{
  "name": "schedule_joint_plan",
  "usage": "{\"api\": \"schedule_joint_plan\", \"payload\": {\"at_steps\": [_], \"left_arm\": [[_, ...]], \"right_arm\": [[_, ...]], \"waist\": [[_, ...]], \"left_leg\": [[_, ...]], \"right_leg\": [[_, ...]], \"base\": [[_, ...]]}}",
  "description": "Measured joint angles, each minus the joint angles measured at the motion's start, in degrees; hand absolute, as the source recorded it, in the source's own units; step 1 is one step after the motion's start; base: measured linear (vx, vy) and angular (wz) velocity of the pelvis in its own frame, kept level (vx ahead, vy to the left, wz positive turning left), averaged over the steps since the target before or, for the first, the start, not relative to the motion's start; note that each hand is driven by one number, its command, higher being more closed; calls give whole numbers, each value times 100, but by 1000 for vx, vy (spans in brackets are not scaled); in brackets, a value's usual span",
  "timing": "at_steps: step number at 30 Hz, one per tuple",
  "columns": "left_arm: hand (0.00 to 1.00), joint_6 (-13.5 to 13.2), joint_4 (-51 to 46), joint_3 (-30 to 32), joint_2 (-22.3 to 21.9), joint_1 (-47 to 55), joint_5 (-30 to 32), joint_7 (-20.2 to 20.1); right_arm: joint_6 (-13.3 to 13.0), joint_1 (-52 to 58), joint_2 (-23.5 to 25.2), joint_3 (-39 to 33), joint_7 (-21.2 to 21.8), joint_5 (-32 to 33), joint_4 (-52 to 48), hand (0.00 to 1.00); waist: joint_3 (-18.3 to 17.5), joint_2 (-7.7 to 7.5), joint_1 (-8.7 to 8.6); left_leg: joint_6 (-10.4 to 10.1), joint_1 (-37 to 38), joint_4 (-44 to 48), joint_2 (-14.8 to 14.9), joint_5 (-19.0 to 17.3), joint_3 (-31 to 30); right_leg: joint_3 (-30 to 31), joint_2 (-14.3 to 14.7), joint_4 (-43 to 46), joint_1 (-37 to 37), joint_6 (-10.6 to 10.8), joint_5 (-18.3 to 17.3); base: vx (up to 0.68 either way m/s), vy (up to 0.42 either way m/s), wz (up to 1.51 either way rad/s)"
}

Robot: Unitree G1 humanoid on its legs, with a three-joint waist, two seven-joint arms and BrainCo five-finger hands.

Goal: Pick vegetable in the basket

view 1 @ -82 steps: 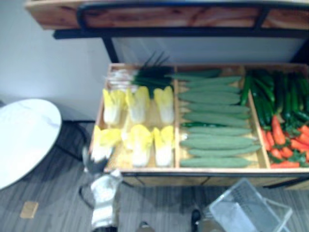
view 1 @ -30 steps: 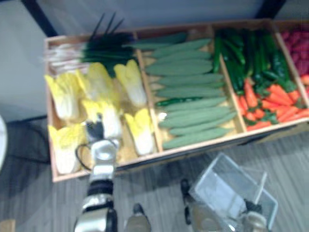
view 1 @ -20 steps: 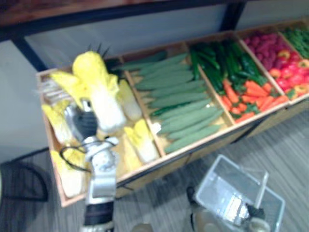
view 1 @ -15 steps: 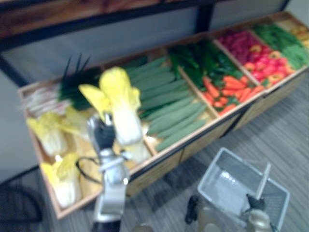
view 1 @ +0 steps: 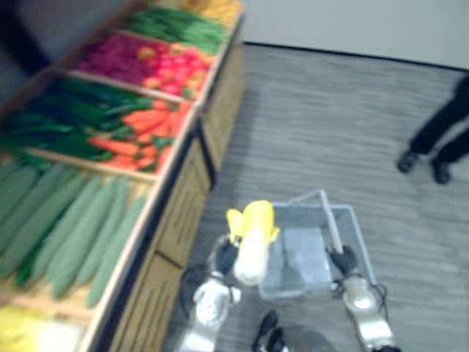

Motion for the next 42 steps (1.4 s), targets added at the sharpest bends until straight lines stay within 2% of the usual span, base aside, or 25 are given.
{"api": "schedule_joint_plan", "payload": {"at_steps": [2, 6, 7, 8, 9, 11, 13, 14, 15, 16, 18, 21, 23, 24, 25, 27, 29, 30, 32, 35, 36, 37, 38, 39, 42], "left_arm": [[100, 4, 18, -21, -3, 93, -1, 18], [100, 7, 18, -47, -45, 113, 1, 122], [100, 14, 20, -78, -51, 130, 2, 132], [100, 52, 40, -150, -48, 141, 3, 144], [0, 60, 115, -225, -57, 119, 13, 144], [0, 138, 378, -396, -28, -61, 28, 145], [0, 231, 588, -526, -45, -188, 28, 146], [0, 281, 700, -671, 98, -289, 28, 143], [0, 324, 757, -751, 148, -349, 28, 141], [0, 426, 805, -914, 195, -531, 30, 145], [0, 434, 921, -1144, 164, -846, 43, 227], [0, 426, 1032, -1156, 93, -1383, 26, 383], [0, 409, 1247, -1132, 89, -1640, 10, 495], [0, 408, 1249, -1109, 102, -1636, 0, 522], [0, 388, 1326, -1062, 73, -1602, -185, 568], [0, 260, 1393, -942, -126, -1491, -436, 558], [0, 195, 1370, -691, -280, -1406, -516, 533], [0, 173, 1253, -438, -355, -1265, -681, 534], [0, 115, 952, -29, -356, -984, -919, 547], [0, 58, 462, 708, -279, -550, -1251, 542], [0, 54, 391, 928, -202, -397, -1283, 522], [0, 54, 380, 983, -188, -356, -1283, 504], [0, 55, 312, 1016, -188, -236, -1280, 485], [0, 59, 202, 1009, -195, -53, -1272, 432], [0, 196, 192, 1136, -143, 86, -1214, 311]], "right_arm": [[-14, -6, -14, 214, 59, 20, -169, 100], [-36, -6, -162, 383, 160, 136, -394, 100], [-36, 4, -203, 436, 171, 238, -436, 100], [-36, 100, -267, 451, 222, 343, -571, 100], [-39, 255, -293, 457, 281, 487, -782, 100], [-79, 473, -245, 475, 387, 727, -928, 100], [-114, 542, -236, 623, 493, 1002, -947, 100], [-115, 611, -106, 663, 624, 1223, -943, 100], [-132, 664, -34, 683, 673, 1329, -950, 100], [-177, 779, -8, 710, 768, 1532, -945, 100], [-210, 947, -43, 698, 828, 1791, -934, 100], [-274, 878, -34, 701, 859, 1865, -867, 100], [-278, 877, -28, 688, 832, 1935, -857, 100], [-278, 911, -14, 691, 825, 2004, -854, 100], [-276, 907, -61, 706, 833, 2069, -721, 100], [-261, 803, -164, 657, 821, 2123, -453, 100], [-256, 820, -249, 647, 836, 2229, -389, 100], [-234, 819, -275, 580, 812, 2210, -260, 100], [-175, 869, -286, 310, 702, 2186, -206, 100], [-161, 718, -425, -741, 398, 1971, -73, 100], [-132, 523, -536, -1228, 261, 1963, 108, 100], [-116, 500, -596, -1412, 177, 1960, 140, 100], [-111, 499, -703, -1816, 72, 1959, 232, 100], [-69, 552, -777, -2180, -50, 1891, 317, 100], [-47, 510, -779, -2798, -139, 1690, 907, 100]], "waist": [[30, -25, 35], [64, -25, 234], [62, -22, 275], [46, -30, 331], [3, -74, 328], [-69, -331, 264], [-103, -301, 190], [-132, -518, 172], [-123, -542, 100], [-95, -496, -116], [-111, -303, -227], [-42, -99, -319], [-26, 86, -331], [-25, 30, -328], [-38, 158, -300], [-67, 382, -281], [22, 491, -302], [126, 494, -236], [162, 401, -131], [88, 561, 29], [68, 590, 17], [54, 605, 11], [-25, 663, -38], [-178, 681, -148], [-383, 474, -253]], "left_leg": [[-111, -621, 127, -350, -189, -459], [-153, -1486, -608, -630, -83, -31], [-95, -1512, -781, -632, 6, 110], [169, -1533, -1028, -645, 157, 310], [348, -1541, -1179, -764, 260, 396], [429, -1365, -1581, -1153, 313, 463], [545, -1029, -2368, -1286, 703, 243], [523, -692, -2734, -1449, 1073, -25], [452, -523, -2908, -1498, 1117, -157], [474, -279, -3038, -1516, 1087, -533], [355, 60, -3309, -1445, 1153, -979], [-16, 314, -3455, -1160, 985, -1566], [-456, 526, -3524, -777, 710, -1970], [-585, 604, -3526, -756, 629, -2019], [-723, 797, -3433, -483, 472, -2124], [-537, 409, -2214, -33, 730, -2198], [-206, -389, -278, 278, 1000, -2220], [-171, -758, 832, 348, 949, -2071], [-182, -1087, 1358, 210, 783, -1613], [-146, -1566, 330, -52, 591, -63], [-56, -1421, -435, -93, 649, 1232], [98, -1339, -685, -92, 758, 1789], [500, -1166, -1130, -134, 1000, 2697], [953, -1096, -1559, -395, 902, 2990], [1253, -803, -2524, -1174, 668, 2250]], "right_leg": [[209, 57, -412, 293, 33, 16], [404, 62, -913, 793, 183, 117], [402, 78, -917, 847, 182, 118], [403, 122, -906, 976, 110, 42], [341, 108, -761, 1026, 153, -184], [69, -132, -95, 957, 599, -593], [78, -277, 1585, 365, 737, -637], [160, -556, 2976, -141, 911, -525], [305, -741, 3690, -458, 982, -466], [474, -922, 4412, -779, 608, -736], [815, -1146, 4165, -1113, 545, -840], [1711, -1393, 2364, -1603, 954, -525], [2486, -1408, 482, -1531, 1300, 190], [2623, -1478, 163, -1448, 1458, 402], [2458, -1327, 511, -1377, 1594, 1049], [2094, -1026, 1104, -1245, 1217, 332], [1767, -887, 908, -705, 1026, 197], [1566, -839, 655, -128, 932, 136], [1369, -880, 351, 422, 836, 72], [842, -945, -183, 965, 834, 24], [427, -1001, -384, 1287, 961, -54], [198, -1017, -420, 1419, 1036, -111], [-282, -976, -430, 1659, 1194, -232], [-778, -919, -344, 1858, 1362, -429], [-1334, -1316, 1017, 1766, 1457, -759]], "base": [[100, -99, -143], [204, -52, -90], [257, -26, -66], [394, -28, -30], [430, -25, 0], [443, -26, 45], [482, -44, 38], [381, -64, 33], [574, -142, 89], [502, -188, 138], [494, -201, 137], [456, -316, 97], [478, -457, 85], [542, -502, 70], [575, -491, 52], [715, -622, 43], [558, -440, 51], [479, -306, 56], [342, -191, 50], [433, -134, 76], [429, -76, 99], [514, -78, 156], [425, -42, 190], [439, -21, 231], [434, 12, 190]]}}
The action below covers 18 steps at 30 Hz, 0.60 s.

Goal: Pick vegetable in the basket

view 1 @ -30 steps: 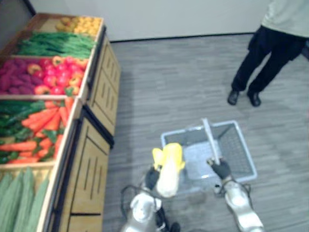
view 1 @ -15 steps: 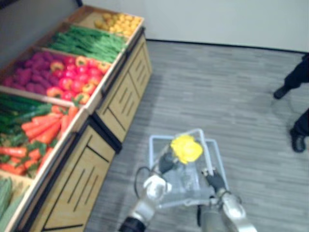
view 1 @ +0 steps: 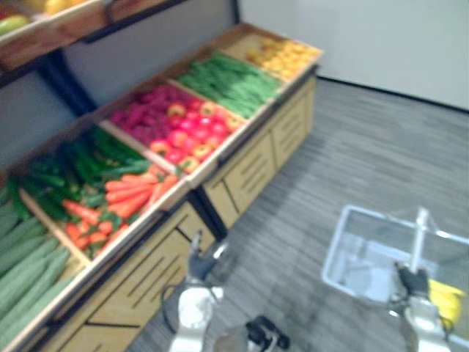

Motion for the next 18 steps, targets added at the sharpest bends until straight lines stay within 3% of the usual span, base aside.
{"api": "schedule_joint_plan", "payload": {"at_steps": [2, 4, 6, 9, 11, 12, 13, 14, 15, 17, 18], "left_arm": [[0, 98, -90, 376, 60, 167, 38, 5], [0, 145, -112, 614, 149, 184, 170, 126], [0, 158, -243, 758, 234, 154, 181, 304], [0, 158, -151, 1028, 354, -181, 186, 553], [0, 167, 116, 1204, 628, -550, 190, 753], [0, 177, 151, 1220, 743, -621, 191, 801], [0, 181, 146, 1239, 893, -682, 198, 864], [0, 187, 147, 1248, 908, -719, 289, 930], [0, 188, 94, 1202, 825, -774, 400, 937], [0, 191, -78, 1192, 697, -863, 410, 946], [0, 191, -265, 1171, 604, -996, 411, 956]], "right_arm": [[39, -75, 33, -373, -42, -105, 562, 100], [44, -38, 55, -427, -116, -111, 809, 100], [37, 19, 81, -480, -146, -107, 965, 100], [7, 14, 85, -702, -169, -99, 1254, 100], [4, 86, 195, -710, -169, -76, 1573, 100], [5, 138, 267, -709, -167, -55, 1602, 100], [3, 237, 400, -709, -166, -34, 1598, 100], [-10, 430, 478, -710, -158, 54, 1590, 100], [-19, 537, 525, -732, -152, 153, 1580, 100], [-20, 599, 589, -775, -152, 187, 1550, 100], [-18, 596, 681, -784, -155, 247, 1534, 100]], "waist": [[4, -234, -69], [5, -214, -82], [-17, -189, -122], [22, -90, -255], [49, -181, -269], [43, -264, -257], [29, -398, -242], [59, -411, -228], [68, -181, -224], [116, -70, -288], [111, -82, -295]], "left_leg": [[-132, 494, -403, -395, 108, -781], [-238, 807, -486, -408, 115, -1323], [-383, 985, -632, -395, 207, -1815], [-637, 1023, -767, -278, 326, -2724], [-1045, 1141, -858, -175, 311, -3339], [-1129, 1193, -842, -181, 233, -3469], [-1293, 1252, -744, -172, 138, -3642], [-1497, 1357, -624, 22, 8, -3792], [-1440, 1315, -108, 475, -50, -3571], [-1355, 894, 784, 841, -31, -3153], [-1321, 560, 1627, 1241, -6, -2511]], "right_leg": [[406, -562, 2407, -539, -173, -97], [1169, -464, 3316, -1120, -350, -241], [1827, -322, 3080, -1765, -514, -336], [3377, 61, 1172, -2514, -403, -217], [4325, 80, -407, -2558, -341, 410], [4480, 29, -603, -2527, -315, 517], [4473, -77, -498, -2498, -94, 825], [4186, -40, -204, -2375, -9, 1032], [3717, 43, -84, -2153, -139, 909], [3327, 73, -183, -1870, -225, 822], [3022, 91, -300, -1623, -272, 789]], "base": [[488, -48, 169], [471, -136, 148], [451, -183, 147], [361, -316, 156], [251, -396, 134], [192, -363, 117], [244, -419, 113], [376, -601, 151], [370, -567, 139], [221, -397, 121], [153, -350, 99]]}}
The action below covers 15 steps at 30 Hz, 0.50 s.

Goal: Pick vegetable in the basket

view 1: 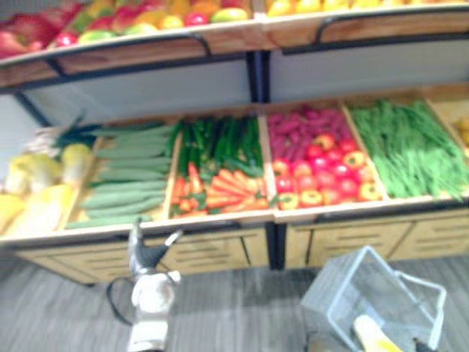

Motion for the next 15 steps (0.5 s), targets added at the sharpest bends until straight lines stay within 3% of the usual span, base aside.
{"api": "schedule_joint_plan", "payload": {"at_steps": [2, 4, 6, 7, 11, 15], "left_arm": [[0, 1, -38, -31, 7, -136, 3, 60], [0, 0, 30, -39, 11, -337, 40, 89], [0, 37, 316, -55, 33, -562, 151, 86], [0, 84, 488, -128, 84, -695, 292, 50], [0, 130, 1039, -455, 702, -1342, 708, -51], [0, 178, 1243, -690, 1095, -2045, 768, -55]], "right_arm": [[-37, -59, 28, 17, -3, 111, -125, 100], [-65, -125, 23, 6, -1, 108, -138, 100], [-63, -142, 23, 0, 0, 96, -137, 100], [-61, -149, 76, -32, 3, 84, -130, 100], [-97, -330, 402, 82, 3, 44, -212, 100], [-153, -371, 419, 260, -64, 43, -461, 100]], "waist": [[-6, -20, 111], [-2, -20, 81], [5, 7, 66], [44, -3, 47], [332, -231, -77], [647, -214, -106]], "left_leg": [[-112, 6, -235, 127, -3, 542], [-149, 4, -1107, 0, 291, 674], [-203, 103, -1892, -105, 983, 809], [-357, 276, -2221, -167, 1147, 928], [-397, 391, -2845, -476, 1294, 1286], [-384, 100, -2940, -568, 1305, 1539]], "right_leg": [[-136, 21, -140, 129, -61, -35], [-235, 23, -201, 139, -130, -35], [-234, 49, -159, 70, -126, -40], [-182, 62, -120, 68, -102, -54], [143, -38, -78, -306, -39, -11], [328, -85, -87, -748, 54, 75]], "base": [[150, -251, 51], [159, -80, 22], [155, 23, -7], [174, 78, -16], [93, 93, -29], [17, 52, -26]]}}
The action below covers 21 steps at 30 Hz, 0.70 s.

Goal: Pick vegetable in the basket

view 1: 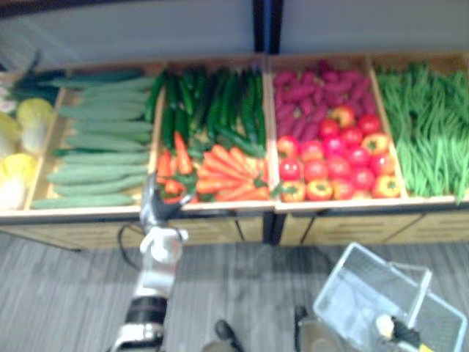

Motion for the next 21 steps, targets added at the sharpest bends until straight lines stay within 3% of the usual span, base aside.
{"api": "schedule_joint_plan", "payload": {"at_steps": [5, 14, 15, 21], "left_arm": [[0, -3, 553, -234, 555, -772, 369, 5], [0, 63, 1114, -921, 870, -1902, 1077, -134], [100, 69, 1120, -944, 935, -1976, 1126, -244], [100, 48, 1522, -1120, 993, -2508, 1481, -214]], "right_arm": [[-83, -142, -24, 223, -264, 10, -346, 100], [-304, -414, -124, 619, -277, 16, -774, 100], [-304, -495, -133, 618, -278, 18, -855, 100], [-305, -879, -233, 623, -278, 118, -892, 100]], "waist": [[287, 73, -109], [797, 178, -88], [897, 181, -68], [1102, 271, 43]], "left_leg": [[-10, -221, -51, 39, 5, 271], [-10, -528, 14, 56, 5, 678], [-10, -566, 36, 58, 5, 703], [-9, -805, 100, 92, 5, 827]], "right_leg": [[134, 62, -16, -381, -8, 126], [295, 82, -134, -777, 2, 394], [330, 83, -133, -826, 3, 396], [379, 99, -132, -1076, -3, 452]], "base": [[50, 5, -17], [35, 6, -14], [32, -27, -8], [36, -27, -5]]}}
